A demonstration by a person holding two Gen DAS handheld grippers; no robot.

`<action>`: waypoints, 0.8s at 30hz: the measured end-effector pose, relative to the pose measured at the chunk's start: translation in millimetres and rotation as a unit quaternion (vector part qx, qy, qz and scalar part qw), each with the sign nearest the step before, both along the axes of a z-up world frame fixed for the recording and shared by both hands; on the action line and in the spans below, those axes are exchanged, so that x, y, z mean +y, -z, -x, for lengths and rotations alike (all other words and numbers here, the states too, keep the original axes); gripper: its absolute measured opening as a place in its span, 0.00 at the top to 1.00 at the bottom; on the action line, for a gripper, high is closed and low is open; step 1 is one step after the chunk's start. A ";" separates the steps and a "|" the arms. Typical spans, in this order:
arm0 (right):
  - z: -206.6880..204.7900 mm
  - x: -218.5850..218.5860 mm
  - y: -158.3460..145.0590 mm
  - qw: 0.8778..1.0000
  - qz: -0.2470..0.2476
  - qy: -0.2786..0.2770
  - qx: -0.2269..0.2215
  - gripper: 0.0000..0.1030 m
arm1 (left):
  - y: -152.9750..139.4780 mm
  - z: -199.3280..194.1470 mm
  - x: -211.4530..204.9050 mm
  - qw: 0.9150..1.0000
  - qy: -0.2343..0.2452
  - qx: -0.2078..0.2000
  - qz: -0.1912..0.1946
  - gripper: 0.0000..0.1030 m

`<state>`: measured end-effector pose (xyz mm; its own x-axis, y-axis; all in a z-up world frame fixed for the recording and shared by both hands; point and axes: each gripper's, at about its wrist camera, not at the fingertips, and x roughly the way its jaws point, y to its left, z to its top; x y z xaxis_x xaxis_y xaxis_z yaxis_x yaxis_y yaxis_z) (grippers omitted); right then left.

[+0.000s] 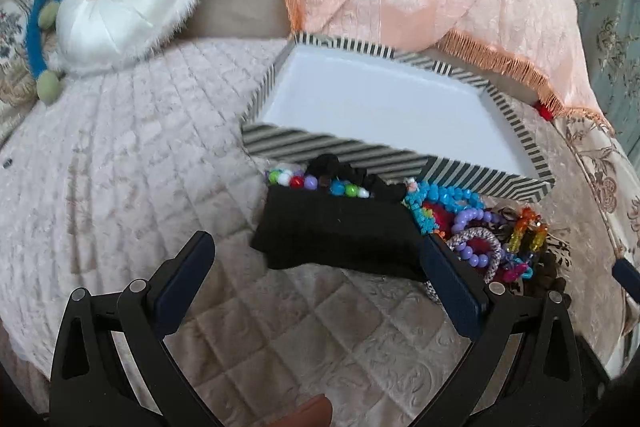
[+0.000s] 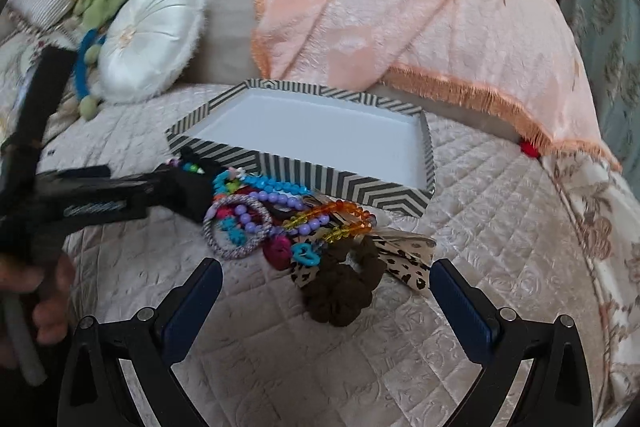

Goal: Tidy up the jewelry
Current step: 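Move left gripper toward black velvet cloth while right gripper turns toward jewelry pile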

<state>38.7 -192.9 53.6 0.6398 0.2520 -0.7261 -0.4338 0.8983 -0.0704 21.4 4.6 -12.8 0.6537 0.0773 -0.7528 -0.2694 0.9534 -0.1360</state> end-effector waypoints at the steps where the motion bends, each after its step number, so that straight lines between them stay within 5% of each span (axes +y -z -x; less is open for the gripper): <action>1: 2.9 -2.2 0.3 1.000 0.000 -0.004 0.000 0.00 | 1.6 -1.5 -0.4 1.000 0.001 0.002 0.003 0.00; 24: 5.5 -5.0 9.0 1.000 0.004 0.005 0.007 0.00 | 2.4 1.7 -14.4 1.000 0.021 -0.009 -0.005 0.00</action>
<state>33.2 -197.9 44.6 0.6315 0.2402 -0.7372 -0.4263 0.9018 -0.0713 19.7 -9.7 -15.2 0.6693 0.0571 -0.7408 -0.2275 0.9649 -0.1312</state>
